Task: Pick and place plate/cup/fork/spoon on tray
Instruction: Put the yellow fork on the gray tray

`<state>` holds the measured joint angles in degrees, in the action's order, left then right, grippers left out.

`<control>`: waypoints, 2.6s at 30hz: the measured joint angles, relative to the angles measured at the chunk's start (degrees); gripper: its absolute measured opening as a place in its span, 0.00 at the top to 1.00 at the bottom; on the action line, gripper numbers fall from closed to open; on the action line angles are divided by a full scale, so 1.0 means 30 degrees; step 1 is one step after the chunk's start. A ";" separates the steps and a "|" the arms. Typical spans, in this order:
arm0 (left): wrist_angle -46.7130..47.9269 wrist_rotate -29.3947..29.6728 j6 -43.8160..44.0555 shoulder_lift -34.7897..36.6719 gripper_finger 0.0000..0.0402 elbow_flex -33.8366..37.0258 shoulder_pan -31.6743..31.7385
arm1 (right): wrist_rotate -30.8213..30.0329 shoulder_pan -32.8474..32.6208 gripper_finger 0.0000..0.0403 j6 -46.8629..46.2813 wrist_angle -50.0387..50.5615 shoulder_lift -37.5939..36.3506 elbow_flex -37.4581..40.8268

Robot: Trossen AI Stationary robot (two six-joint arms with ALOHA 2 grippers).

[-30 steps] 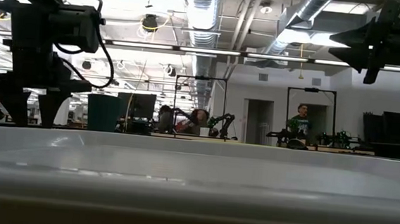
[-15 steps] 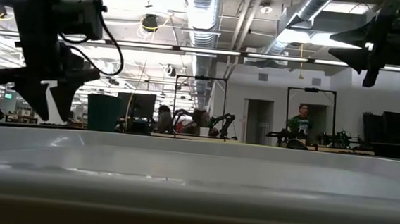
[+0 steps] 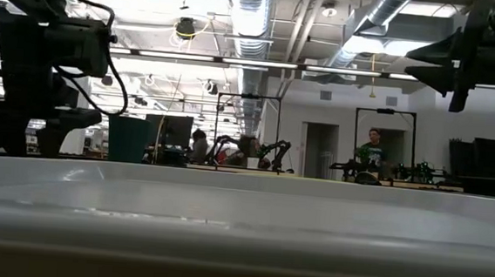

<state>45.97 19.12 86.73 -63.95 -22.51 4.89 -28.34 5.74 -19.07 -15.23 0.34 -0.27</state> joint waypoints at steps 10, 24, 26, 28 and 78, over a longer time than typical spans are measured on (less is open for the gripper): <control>-0.0579 -0.0709 -0.0396 -0.0008 0.55 -0.0041 0.0021 | 0.0000 0.0000 0.52 0.0000 0.0934 0.0007 0.0000; -0.0616 -0.2227 -0.1262 0.0030 0.90 -0.0070 -0.0416 | 0.0000 0.0000 0.53 0.0000 0.0919 0.0002 0.0000; -0.0581 -0.2310 -0.1580 0.0030 0.95 -0.0070 -0.0416 | 0.0000 0.0000 0.54 0.0000 0.0919 0.0005 0.0000; -0.0547 -0.2390 -0.1740 0.0030 0.97 -0.0070 -0.0416 | 0.0000 0.0000 0.54 0.0000 0.0919 0.0000 0.0000; 0.3637 -0.0084 0.5626 -1.6239 0.97 -2.2251 -0.9372 | 0.0329 -0.0022 0.57 -0.1042 0.0810 0.0000 0.0000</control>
<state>56.88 18.87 103.61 -112.66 -89.26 -23.23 -27.35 5.67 -22.20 -12.80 0.34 -0.27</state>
